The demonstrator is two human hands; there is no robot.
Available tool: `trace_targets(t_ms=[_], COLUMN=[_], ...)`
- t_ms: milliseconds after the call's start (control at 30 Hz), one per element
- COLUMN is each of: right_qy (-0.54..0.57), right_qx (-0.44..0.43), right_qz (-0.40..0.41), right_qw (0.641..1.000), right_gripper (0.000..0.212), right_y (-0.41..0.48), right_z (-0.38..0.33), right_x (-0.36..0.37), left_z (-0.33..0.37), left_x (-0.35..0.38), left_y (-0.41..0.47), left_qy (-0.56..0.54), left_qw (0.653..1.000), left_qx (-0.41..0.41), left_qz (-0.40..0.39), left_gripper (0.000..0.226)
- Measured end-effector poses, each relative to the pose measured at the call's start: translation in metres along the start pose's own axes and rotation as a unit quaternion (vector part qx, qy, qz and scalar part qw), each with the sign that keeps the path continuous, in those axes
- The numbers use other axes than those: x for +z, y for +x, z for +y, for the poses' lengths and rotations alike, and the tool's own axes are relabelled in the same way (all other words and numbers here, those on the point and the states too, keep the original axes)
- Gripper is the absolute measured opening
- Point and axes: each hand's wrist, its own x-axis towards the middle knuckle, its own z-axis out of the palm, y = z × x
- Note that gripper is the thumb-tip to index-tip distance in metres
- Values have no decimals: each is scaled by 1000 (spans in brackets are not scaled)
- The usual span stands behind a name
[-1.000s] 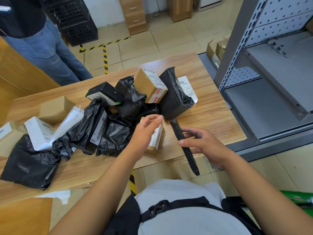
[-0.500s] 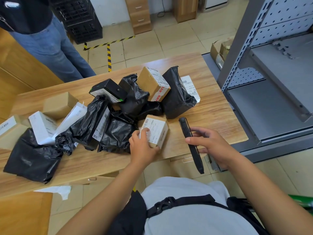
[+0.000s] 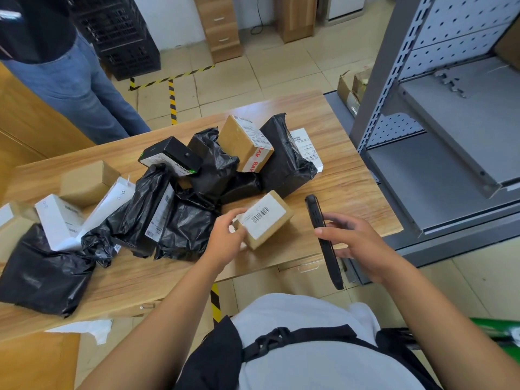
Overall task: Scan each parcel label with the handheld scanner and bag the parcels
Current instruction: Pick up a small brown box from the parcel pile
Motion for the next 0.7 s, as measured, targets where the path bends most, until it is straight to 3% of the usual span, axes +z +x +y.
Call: trace_targets(t_ms=[167, 333, 433, 567, 700], right_qy=[11, 14, 22, 72, 112], right_qx=[4, 13, 20, 46, 71], right_qz=[26, 22, 31, 51, 78], right_qw=[1000, 1000, 999, 995, 988], right_gripper=[21, 20, 36, 22, 31], right_y=[-1, -6, -7, -9, -8], right_z=[2, 3, 4, 2, -3], right_x=[2, 8, 14, 27, 43], left_z=[0, -4, -11, -17, -20], left_x=[2, 6, 3, -13, -24], left_y=[9, 12, 15, 27, 34], left_qy=[58, 85, 98, 129, 137], left_qw=[998, 996, 995, 985, 975], left_qx=[3, 0, 14, 63, 77], left_qz=[18, -10, -13, -92, -158], left_gripper=[38, 87, 92, 91, 92])
